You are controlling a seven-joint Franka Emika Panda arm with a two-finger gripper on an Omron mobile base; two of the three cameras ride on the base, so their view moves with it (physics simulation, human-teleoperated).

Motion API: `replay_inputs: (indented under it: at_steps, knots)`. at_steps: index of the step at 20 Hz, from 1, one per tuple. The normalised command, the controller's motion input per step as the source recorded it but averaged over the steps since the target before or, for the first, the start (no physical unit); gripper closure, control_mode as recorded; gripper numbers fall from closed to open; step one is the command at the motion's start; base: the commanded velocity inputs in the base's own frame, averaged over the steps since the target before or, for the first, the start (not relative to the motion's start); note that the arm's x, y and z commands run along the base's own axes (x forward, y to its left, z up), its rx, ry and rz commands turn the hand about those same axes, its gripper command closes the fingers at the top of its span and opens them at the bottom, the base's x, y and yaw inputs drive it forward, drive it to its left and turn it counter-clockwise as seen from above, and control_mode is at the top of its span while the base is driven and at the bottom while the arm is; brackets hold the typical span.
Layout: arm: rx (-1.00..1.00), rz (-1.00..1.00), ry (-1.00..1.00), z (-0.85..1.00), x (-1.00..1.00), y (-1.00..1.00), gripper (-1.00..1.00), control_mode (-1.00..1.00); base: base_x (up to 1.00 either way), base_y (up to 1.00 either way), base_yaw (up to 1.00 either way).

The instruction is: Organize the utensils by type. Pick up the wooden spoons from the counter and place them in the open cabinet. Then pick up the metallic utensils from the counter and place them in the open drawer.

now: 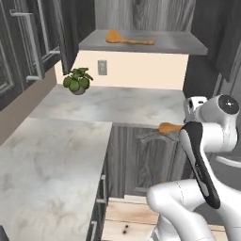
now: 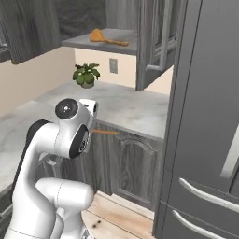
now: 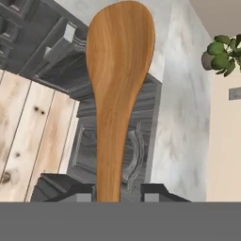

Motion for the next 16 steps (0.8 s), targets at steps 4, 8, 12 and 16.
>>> replay_inputs:
  at_steps: [4, 8, 12, 16]
  knots:
    - [0.0, 0.0, 0.0, 0.0, 0.0, 0.0, 1.0, 1.0, 0.77, 0.31, -0.04]
    - [0.0, 0.0, 0.0, 0.0, 0.0, 0.0, 1.0, 1.0, 0.82, 0.29, -0.07]
    - [0.0, 0.0, 0.0, 0.0, 0.0, 0.0, 1.0, 1.0, 0.78, 0.18, -0.07]
    - [0.0, 0.0, 0.0, 0.0, 0.0, 0.0, 1.0, 1.0, 0.69, 0.01, -0.07]
